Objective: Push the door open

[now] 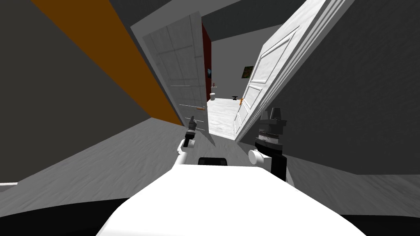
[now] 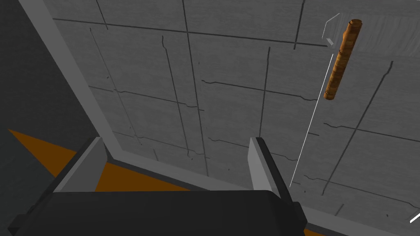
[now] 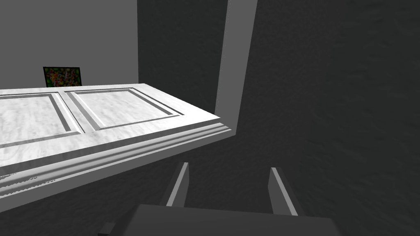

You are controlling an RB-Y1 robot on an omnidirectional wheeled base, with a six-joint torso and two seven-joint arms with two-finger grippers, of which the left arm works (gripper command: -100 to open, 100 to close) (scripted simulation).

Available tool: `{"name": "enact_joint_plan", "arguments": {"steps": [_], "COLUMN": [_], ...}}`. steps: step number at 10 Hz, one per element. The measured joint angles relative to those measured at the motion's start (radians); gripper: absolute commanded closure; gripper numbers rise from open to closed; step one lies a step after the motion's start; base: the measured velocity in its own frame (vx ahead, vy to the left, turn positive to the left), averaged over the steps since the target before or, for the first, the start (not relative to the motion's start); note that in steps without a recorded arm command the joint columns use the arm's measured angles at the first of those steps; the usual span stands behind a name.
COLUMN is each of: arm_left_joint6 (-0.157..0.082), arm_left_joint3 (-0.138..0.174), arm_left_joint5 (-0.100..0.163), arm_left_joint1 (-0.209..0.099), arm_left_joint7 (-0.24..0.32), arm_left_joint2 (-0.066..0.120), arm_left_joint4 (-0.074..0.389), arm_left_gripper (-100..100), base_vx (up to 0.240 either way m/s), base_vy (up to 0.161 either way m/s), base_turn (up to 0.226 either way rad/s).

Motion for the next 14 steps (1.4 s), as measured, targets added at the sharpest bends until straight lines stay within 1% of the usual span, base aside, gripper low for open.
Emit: {"name": "enact_joint_plan", "arguments": {"steps": [2, 3, 5, 6, 8, 9, 11, 12, 13, 14], "arm_left_joint6": [-0.004, -0.008, -0.002, 0.0, 0.004, 0.003, 0.0, 0.005, 0.004, 0.002], "arm_left_joint3": [0.001, 0.002, 0.002, 0.001, 0.003, 0.003, 0.004, 0.004, 0.006, 0.006], "arm_left_joint5": [0.0, -0.001, -0.004, -0.005, -0.006, -0.006, -0.007, -0.009, -0.009, -0.009], "arm_left_joint1": [-0.02, -0.037, -0.082, -0.088, -0.127, -0.135, -0.169, -0.186, -0.202, -0.215], "arm_left_joint7": [0.001, 0.0, -0.002, -0.003, -0.001, 0.0, 0.001, 0.001, 0.001, 0.001], "arm_left_joint2": [0.003, 0.003, 0.0, 0.001, 0.003, 0.004, 0.005, 0.003, 0.002, 0.003], "arm_left_joint4": [0.042, 0.073, 0.134, 0.149, 0.206, 0.224, 0.283, 0.304, 0.333, 0.361], "arm_left_gripper": [-100, -100, -100, -100, -100, -100, -100, -100, -100, -100], "base_vx": [0.047, 0.092, 0.069, 0.044, 0.07, 0.047, 0.083, 0.074, 0.053, 0.065], "base_vy": [0.039, 0.077, 0.075, 0.06, 0.07, 0.05, 0.067, 0.065, 0.064, 0.078], "base_turn": [-0.011, -0.019, -0.019, -0.006, -0.019, -0.006, -0.02, -0.012, -0.01, -0.018]}}
